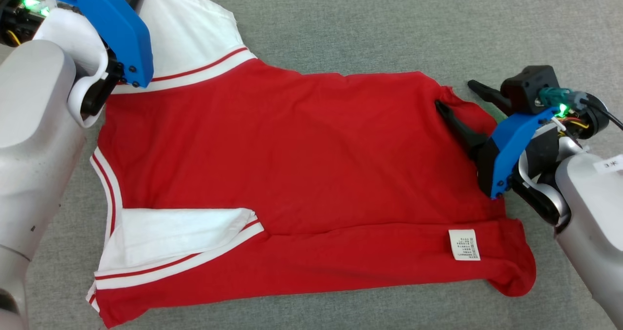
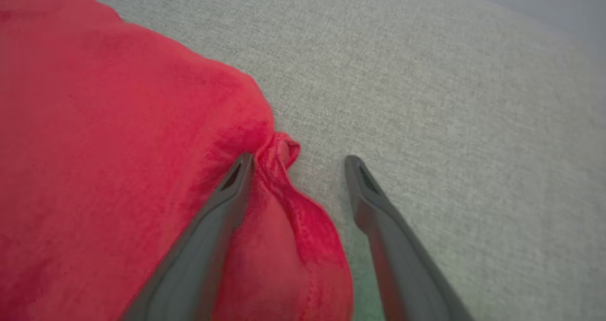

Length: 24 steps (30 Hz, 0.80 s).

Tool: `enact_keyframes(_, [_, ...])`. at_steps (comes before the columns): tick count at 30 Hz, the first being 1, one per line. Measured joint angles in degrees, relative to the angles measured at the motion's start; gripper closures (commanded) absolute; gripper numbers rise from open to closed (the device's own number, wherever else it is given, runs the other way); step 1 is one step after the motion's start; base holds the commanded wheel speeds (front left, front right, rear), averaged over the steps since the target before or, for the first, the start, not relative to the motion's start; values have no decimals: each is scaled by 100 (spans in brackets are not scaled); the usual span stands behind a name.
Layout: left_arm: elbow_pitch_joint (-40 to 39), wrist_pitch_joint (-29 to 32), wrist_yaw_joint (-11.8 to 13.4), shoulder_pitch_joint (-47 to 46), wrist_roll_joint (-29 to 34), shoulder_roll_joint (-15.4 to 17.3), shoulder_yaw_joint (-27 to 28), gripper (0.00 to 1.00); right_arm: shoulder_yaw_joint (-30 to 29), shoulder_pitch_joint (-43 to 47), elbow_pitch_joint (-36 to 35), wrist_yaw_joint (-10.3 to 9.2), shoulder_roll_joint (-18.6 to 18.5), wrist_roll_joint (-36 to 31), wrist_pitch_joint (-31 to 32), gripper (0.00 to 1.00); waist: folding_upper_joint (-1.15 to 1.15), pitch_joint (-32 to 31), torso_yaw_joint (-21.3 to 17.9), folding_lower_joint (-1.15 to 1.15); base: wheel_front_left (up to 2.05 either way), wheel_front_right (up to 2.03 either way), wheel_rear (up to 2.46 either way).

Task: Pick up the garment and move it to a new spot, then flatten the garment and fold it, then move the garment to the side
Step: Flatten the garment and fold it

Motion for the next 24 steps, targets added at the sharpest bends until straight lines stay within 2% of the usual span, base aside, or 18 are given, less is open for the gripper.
enact_keyframes(1, [3,-26,0,-18,-19,0,-23,100,51,-58,73,0,3,-10,5,0,0,6,20,0,0,0,0])
enact_keyframes(2, [7,-55,0,-27,-25,-3,-56,100,99,-108,159,0,10,-7,29,5,0,8,37,0,0,0,0])
enact_keyframes(3, [11,-75,0,-41,-43,-14,-99,100,182,-158,221,-1,0,-12,76,62,0,5,58,0,0,0,0])
enact_keyframes(4, [10,-116,0,-58,-66,-26,-134,100,232,-202,256,-1,-13,-12,76,100,0,0,81,0,0,0,0])
enact_keyframes(8, [16,-305,0,-94,-121,-25,-188,100,216,-262,404,3,46,54,-153,100,0,-70,113,0,0,0,0])
enact_keyframes(14, [0,-737,-1,43,-271,31,-193,100,-279,-171,747,2,55,-1,-702,100,0,-340,154,0,0,0,0])
enact_keyframes(17, [-69,-1002,-1,249,-370,87,-149,100,-552,39,922,1,181,-7,-916,100,0,-529,186,0,0,0,0])
enact_keyframes(24, [-751,-1484,34,1027,-447,174,-165,100,-865,492,1121,1,434,58,-1271,100,0,-1066,306,0,0,0,0])
